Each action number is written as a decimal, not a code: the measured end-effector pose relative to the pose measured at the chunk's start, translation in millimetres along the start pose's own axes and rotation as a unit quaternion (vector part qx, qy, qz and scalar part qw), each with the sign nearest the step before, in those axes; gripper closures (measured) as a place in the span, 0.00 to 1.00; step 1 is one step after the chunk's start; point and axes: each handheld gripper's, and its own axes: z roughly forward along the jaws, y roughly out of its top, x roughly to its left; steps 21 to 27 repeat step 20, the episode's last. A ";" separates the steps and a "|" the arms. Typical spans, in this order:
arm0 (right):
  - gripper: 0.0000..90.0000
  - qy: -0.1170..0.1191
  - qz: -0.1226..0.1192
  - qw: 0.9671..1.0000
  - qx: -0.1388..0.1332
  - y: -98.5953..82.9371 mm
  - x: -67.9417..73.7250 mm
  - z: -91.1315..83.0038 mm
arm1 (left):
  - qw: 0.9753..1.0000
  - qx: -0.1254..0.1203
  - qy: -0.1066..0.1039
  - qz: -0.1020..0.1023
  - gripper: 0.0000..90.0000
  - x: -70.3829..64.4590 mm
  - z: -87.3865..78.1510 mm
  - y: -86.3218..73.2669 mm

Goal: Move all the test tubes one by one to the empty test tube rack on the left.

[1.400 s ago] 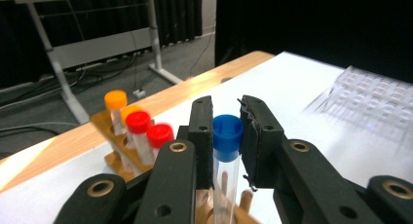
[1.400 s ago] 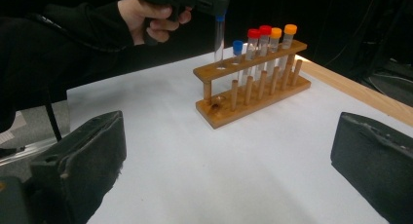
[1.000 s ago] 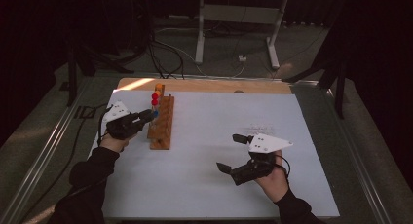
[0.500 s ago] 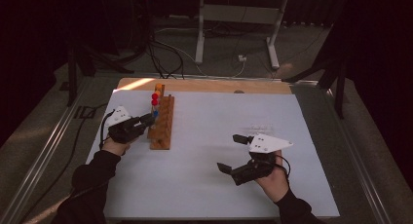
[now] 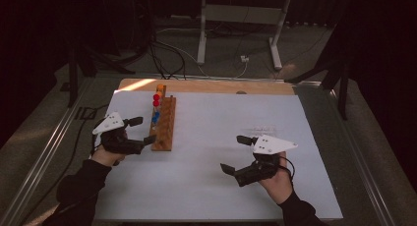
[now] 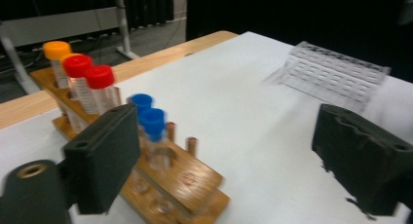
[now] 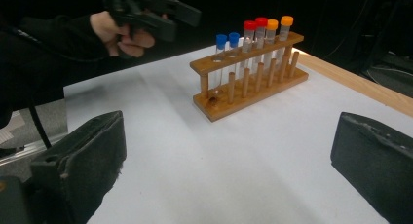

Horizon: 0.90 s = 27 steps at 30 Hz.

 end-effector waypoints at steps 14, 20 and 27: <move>0.00 -0.002 0.004 1.000 0.005 -4.6 0.1 -1.0 | 0.999 0.016 -0.040 0.001 0.01 -27.9 -22.8 -27.7; 0.00 -0.005 -0.002 1.000 0.003 -4.9 1.5 -2.7 | 0.999 0.014 -0.049 0.000 0.01 -40.4 -26.5 -52.3; 0.00 -0.005 -0.002 1.000 0.003 -4.9 1.5 -2.7 | 0.999 0.014 -0.049 0.000 0.01 -40.4 -26.5 -52.3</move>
